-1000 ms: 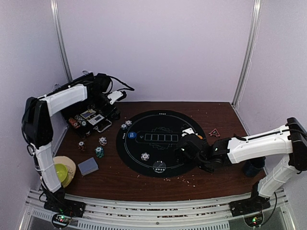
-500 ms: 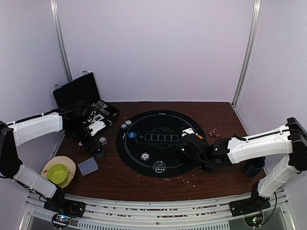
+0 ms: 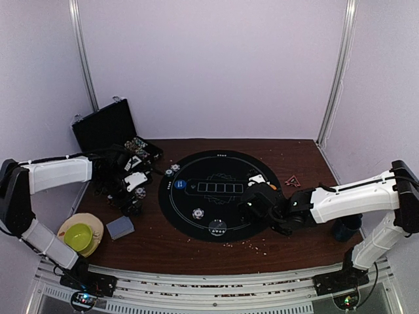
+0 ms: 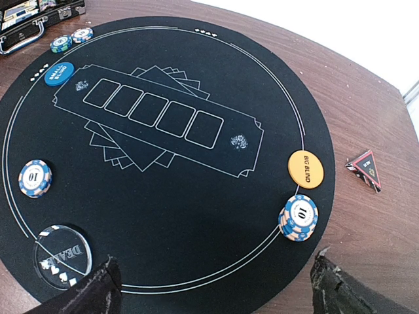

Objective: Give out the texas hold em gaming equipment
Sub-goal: Pick up the pile of poker chips from the pile of poker chips.

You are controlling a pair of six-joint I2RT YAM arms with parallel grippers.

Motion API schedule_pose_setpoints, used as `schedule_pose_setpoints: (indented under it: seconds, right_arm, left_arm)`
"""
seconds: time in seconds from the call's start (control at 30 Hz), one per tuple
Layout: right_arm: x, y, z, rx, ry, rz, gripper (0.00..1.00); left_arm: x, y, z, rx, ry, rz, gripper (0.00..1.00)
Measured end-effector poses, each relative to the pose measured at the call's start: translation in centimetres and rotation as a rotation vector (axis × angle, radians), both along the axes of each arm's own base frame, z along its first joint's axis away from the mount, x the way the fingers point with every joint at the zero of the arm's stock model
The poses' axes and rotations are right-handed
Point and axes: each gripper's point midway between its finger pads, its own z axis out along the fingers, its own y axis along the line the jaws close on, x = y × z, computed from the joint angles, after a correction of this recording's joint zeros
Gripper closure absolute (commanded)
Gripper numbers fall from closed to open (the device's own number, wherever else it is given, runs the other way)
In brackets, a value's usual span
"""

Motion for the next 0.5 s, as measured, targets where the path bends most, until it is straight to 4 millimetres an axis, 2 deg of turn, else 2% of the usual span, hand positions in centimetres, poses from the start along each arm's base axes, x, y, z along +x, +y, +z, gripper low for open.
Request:
schedule_pose_setpoints:
  seconds: [0.17,0.5]
  right_arm:
    - [0.0,0.0,0.0,0.0,0.0,0.0,0.0]
    - [0.0,0.0,0.0,0.0,0.001,0.0,0.0]
  left_arm:
    - [0.4,0.3,-1.3,0.012,0.03,0.009,0.05]
    - [2.4,0.8,-2.0,0.004,0.039,0.033,0.14]
